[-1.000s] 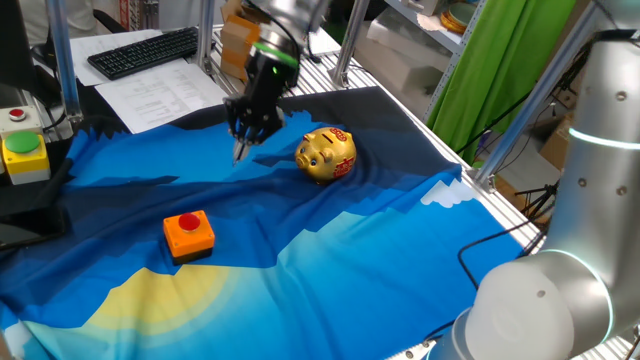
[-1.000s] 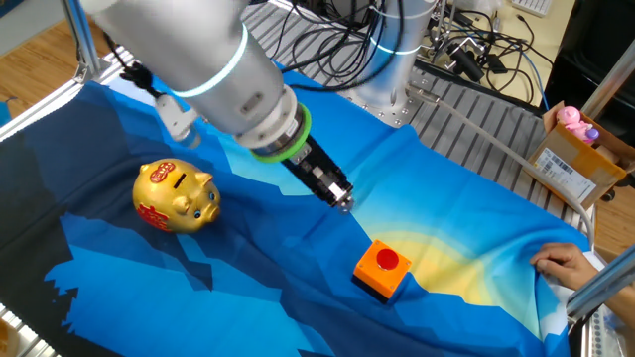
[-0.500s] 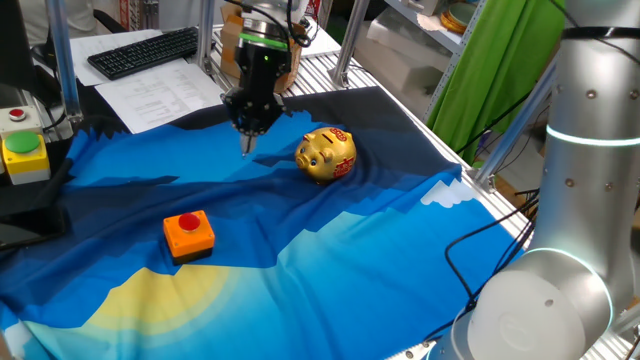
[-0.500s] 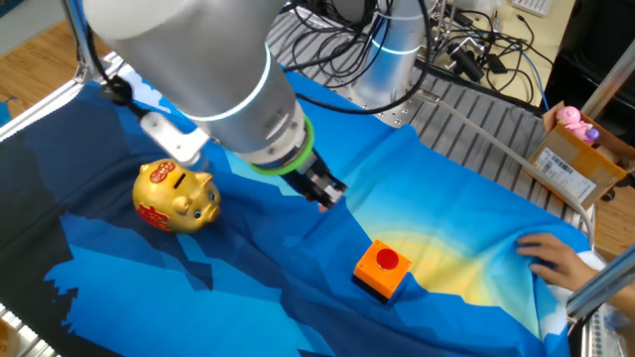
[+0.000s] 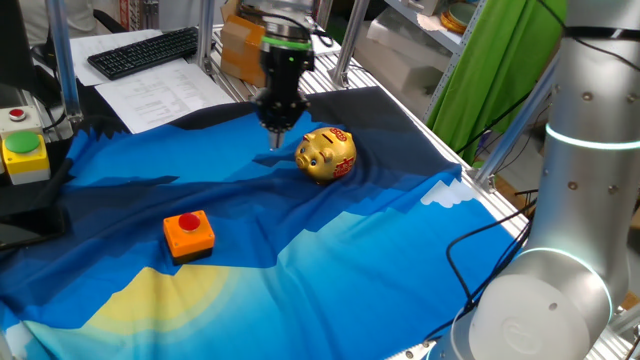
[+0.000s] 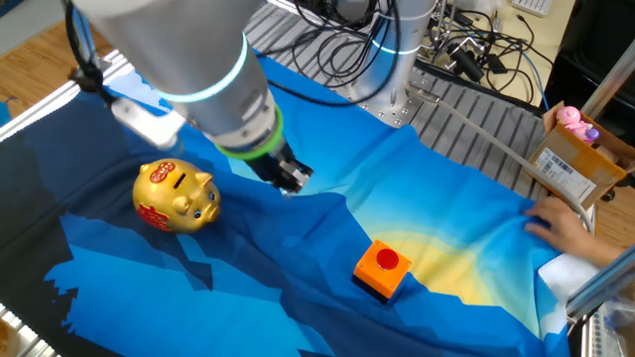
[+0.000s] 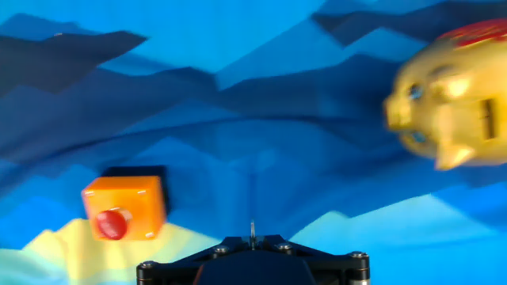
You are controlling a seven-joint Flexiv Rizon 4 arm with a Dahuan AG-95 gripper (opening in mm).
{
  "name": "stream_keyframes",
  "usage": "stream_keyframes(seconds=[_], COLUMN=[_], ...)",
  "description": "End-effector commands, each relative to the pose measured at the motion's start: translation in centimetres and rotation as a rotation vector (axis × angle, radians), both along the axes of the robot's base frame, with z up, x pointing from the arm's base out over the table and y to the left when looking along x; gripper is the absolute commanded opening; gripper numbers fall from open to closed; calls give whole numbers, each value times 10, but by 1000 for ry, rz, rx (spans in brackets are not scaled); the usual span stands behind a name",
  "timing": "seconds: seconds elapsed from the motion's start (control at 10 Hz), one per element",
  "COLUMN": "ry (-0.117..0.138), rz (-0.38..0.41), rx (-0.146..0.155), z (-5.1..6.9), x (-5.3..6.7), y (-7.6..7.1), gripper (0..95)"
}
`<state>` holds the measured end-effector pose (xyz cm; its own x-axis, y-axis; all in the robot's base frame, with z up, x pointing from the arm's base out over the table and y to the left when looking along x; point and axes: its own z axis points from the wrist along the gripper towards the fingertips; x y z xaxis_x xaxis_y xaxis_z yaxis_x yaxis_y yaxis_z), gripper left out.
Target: Drop coins into a piggy bank
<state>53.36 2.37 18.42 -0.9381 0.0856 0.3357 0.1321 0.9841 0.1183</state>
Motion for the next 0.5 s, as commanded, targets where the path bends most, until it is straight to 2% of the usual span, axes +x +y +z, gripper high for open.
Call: stream_keyframes(seconds=[0.1,0.2,0.3,0.4,0.5], ry=[-16,-17,-18,-21,-21], rz=[40,54,60,78,81], rx=[-41,-53,-53,-47,-46], z=[-2,-2,-2,-3,-2], x=[0,1,1,0,1], y=[-16,-22,-25,-36,-37], gripper=[0,0,0,0,0])
